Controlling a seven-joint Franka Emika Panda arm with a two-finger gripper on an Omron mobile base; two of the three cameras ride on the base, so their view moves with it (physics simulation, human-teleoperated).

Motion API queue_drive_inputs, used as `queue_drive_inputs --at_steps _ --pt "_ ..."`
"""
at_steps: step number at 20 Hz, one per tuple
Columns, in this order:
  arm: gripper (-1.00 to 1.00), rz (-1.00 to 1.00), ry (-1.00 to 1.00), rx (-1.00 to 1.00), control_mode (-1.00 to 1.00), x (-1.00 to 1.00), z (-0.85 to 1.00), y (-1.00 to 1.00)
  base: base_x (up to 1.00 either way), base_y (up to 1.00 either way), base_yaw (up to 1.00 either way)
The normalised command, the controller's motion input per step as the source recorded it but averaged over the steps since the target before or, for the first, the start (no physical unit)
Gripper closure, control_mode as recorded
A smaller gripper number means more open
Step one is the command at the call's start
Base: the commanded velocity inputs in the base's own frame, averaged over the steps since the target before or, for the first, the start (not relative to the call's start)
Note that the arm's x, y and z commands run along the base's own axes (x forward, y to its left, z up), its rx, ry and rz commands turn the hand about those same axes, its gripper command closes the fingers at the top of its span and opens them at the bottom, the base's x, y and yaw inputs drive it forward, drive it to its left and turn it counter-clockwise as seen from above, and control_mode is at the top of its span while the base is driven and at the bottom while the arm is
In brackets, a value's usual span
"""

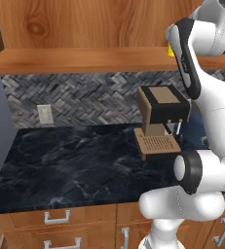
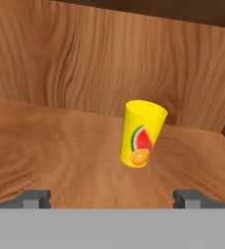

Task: Open the cabinet directly in front. Then move the liquor and the cup to the dining counter with the candle on it.

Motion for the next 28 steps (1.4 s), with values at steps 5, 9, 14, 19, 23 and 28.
queue_drive_inputs --at_steps 5,9,14,19,23,28 --pt "-1.0 0.0 0.0 0.0 -1.0 0.44 0.0 -0.1 0.0 0.0 0.0" --pt "-1.0 0.0 0.0 0.0 -1.0 0.41 0.0 -0.05 0.0 0.0 0.0" --pt "-1.0 0.0 0.0 0.0 -1.0 0.38 0.01 -0.04 0.0 0.0 0.0" --pt "-1.0 0.0 0.0 0.0 -1.0 0.37 0.0 -0.03 0.0 0.0 0.0" --pt "-1.0 0.0 0.0 0.0 -1.0 0.36 0.0 -0.03 0.0 0.0 0.0" --pt "-1.0 0.0 0.0 0.0 -1.0 0.31 0.0 -0.05 0.0 0.0 0.0"
